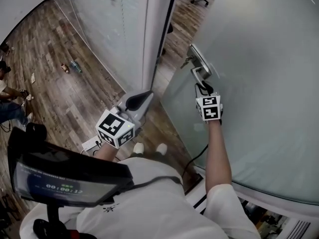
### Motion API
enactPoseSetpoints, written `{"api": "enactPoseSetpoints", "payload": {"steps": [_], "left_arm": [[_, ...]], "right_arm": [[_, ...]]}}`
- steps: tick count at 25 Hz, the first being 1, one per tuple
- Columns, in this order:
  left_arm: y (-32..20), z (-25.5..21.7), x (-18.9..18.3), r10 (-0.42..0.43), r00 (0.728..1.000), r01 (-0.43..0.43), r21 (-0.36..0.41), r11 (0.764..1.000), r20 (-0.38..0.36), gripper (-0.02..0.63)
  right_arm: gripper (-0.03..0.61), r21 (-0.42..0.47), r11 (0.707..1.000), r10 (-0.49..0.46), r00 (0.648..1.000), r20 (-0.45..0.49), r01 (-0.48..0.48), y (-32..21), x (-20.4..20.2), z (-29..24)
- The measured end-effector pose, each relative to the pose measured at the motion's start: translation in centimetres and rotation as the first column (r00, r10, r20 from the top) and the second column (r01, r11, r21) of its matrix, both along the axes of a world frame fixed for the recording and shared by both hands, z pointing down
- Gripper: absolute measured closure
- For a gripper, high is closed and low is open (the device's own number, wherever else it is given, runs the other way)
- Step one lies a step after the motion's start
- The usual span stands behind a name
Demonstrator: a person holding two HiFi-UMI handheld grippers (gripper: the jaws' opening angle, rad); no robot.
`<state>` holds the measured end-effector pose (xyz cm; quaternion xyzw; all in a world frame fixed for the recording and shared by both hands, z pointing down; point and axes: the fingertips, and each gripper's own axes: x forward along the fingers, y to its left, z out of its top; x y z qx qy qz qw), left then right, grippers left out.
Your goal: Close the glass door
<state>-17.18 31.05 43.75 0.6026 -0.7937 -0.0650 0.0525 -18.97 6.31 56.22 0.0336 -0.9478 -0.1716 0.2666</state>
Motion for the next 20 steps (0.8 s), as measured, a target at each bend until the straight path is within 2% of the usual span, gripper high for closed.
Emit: {"api": "enactPoseSetpoints", "payload": {"steps": [4,12,16,20], "left_arm": [[3.4,0.2,2.5,-0.005,1.000,0.005,0.017,1.000,0.018,0.614],[4.3,0.5,1.2,-0.044,0.999,0.043,0.033,0.999,0.023,0.614],[4.3,0.3,2.6,-0.061,0.998,0.060,0.036,0.998,0.025,0.614],[4.2,0.1,2.6,-0.071,0.997,0.070,0.032,0.997,0.024,0.614]], "right_arm": [[0.466,0.004,1.000,-0.017,1.000,0.009,0.017,4.2,2.8,0.3],[0.468,-0.012,0.998,-0.067,0.998,0.003,0.067,8.0,2.1,1.6],[0.468,-0.006,0.995,-0.099,0.995,0.009,0.099,9.7,3.6,1.5],[0.468,-0.010,0.992,-0.126,0.992,0.011,0.126,11.7,3.6,1.4]]}}
